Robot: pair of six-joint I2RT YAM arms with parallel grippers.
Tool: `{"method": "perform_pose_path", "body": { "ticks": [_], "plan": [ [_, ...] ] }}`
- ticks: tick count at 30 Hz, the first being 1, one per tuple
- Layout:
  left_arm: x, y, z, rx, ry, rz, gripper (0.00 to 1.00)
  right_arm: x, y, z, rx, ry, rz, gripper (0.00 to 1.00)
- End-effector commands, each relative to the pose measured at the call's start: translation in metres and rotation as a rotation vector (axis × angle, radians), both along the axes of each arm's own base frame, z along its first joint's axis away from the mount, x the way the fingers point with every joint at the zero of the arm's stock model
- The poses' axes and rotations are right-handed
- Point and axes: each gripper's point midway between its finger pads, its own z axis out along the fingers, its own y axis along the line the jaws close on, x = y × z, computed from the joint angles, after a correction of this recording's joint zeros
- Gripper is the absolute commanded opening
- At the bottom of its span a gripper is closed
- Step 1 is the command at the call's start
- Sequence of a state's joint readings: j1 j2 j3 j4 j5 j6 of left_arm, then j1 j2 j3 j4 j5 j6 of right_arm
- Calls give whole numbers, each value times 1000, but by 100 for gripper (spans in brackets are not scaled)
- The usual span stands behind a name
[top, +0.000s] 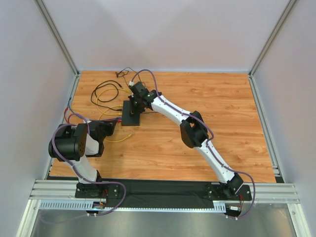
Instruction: Pull the plug from the switch port
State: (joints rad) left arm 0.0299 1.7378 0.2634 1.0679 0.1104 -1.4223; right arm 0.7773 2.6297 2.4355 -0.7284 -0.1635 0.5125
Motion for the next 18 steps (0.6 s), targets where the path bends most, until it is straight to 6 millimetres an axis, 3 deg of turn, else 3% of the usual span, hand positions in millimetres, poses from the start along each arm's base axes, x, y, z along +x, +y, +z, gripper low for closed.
{"method": "perform_pose_path", "body": {
  "ticks": [1,3,6,13,14,15,18],
  "plan": [
    [10,10,21,105,-48,-1,0,-20,-52,-84,-240,144,-23,0],
    [8,9,28,137,-61,-17,4,-20,-51,-84,-240,145,-21,0],
    [4,4,32,155,-65,-43,27,-20,-51,-81,-235,142,-15,0],
    [-2,-4,18,105,18,-42,40,-21,-51,-80,-235,136,-7,0],
    [-4,-13,16,102,23,-63,42,-20,-51,-79,-233,134,-9,1],
    [-5,-14,14,100,33,-59,48,-21,-51,-79,-235,136,-5,1],
    [-3,-16,7,71,35,-57,50,-20,-51,-78,-229,134,-2,1]
  ]
}}
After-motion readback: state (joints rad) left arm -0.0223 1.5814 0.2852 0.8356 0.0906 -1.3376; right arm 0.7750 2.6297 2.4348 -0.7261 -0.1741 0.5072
